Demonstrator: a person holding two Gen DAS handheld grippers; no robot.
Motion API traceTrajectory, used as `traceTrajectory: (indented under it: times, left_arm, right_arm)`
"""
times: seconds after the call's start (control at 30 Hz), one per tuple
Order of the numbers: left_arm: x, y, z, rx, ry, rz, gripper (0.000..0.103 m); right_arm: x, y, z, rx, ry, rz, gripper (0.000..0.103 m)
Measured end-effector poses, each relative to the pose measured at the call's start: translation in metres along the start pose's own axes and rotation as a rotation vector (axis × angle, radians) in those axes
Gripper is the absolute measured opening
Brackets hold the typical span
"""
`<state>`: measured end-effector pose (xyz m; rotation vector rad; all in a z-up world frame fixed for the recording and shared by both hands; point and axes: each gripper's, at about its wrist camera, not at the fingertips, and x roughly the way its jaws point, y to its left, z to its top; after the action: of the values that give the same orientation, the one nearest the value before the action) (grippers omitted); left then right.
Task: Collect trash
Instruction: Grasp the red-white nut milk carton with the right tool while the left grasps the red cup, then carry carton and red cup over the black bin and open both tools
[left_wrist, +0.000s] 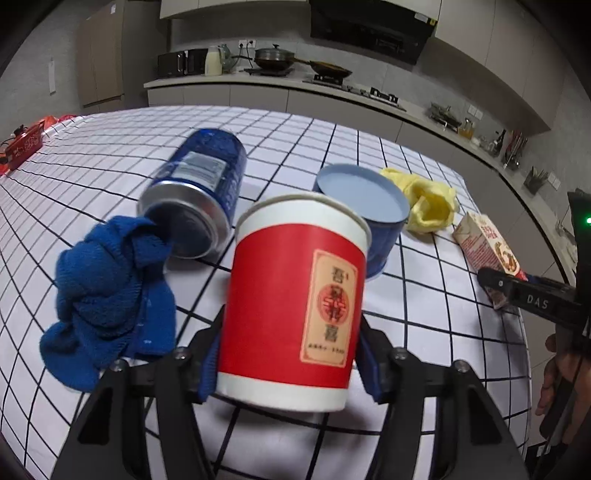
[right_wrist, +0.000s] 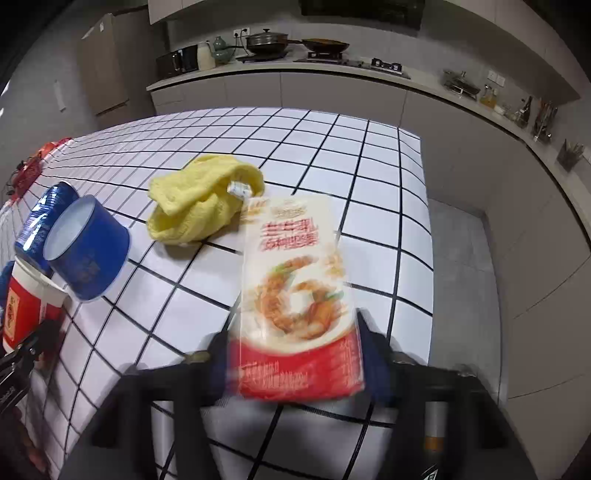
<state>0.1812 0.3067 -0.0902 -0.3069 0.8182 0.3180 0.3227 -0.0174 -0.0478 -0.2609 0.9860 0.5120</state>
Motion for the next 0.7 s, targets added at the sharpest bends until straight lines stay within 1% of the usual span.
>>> traceTrajectory:
  times: [0.03, 0.17, 0.33, 0.5, 0.7]
  left_arm:
    - [-0.003, 0.000, -0.001, -0.002, -0.003, -0.001, 0.061]
    - [-0.015, -0.001, -0.005, -0.005, -0.016, -0.009, 0.060]
    - [-0.033, -0.018, -0.014, 0.015, -0.021, -0.028, 0.060]
    - [-0.050, -0.046, -0.024, 0.044, -0.025, -0.064, 0.060]
    - [-0.070, -0.099, -0.037, 0.104, -0.037, -0.132, 0.060]
  right_arm:
    - [-0.003, -0.002, -0.001, 0.009, 0.001, 0.017, 0.053]
    - [-0.018, -0.002, -0.010, 0.002, -0.016, 0.027, 0.053]
    - [-0.052, -0.005, -0.025, -0.001, -0.060, 0.036, 0.053]
    - [-0.092, -0.021, -0.049, 0.014, -0.094, 0.038, 0.053]
    - [-0.134, -0.063, -0.087, 0.062, -0.115, 0.008, 0.053]
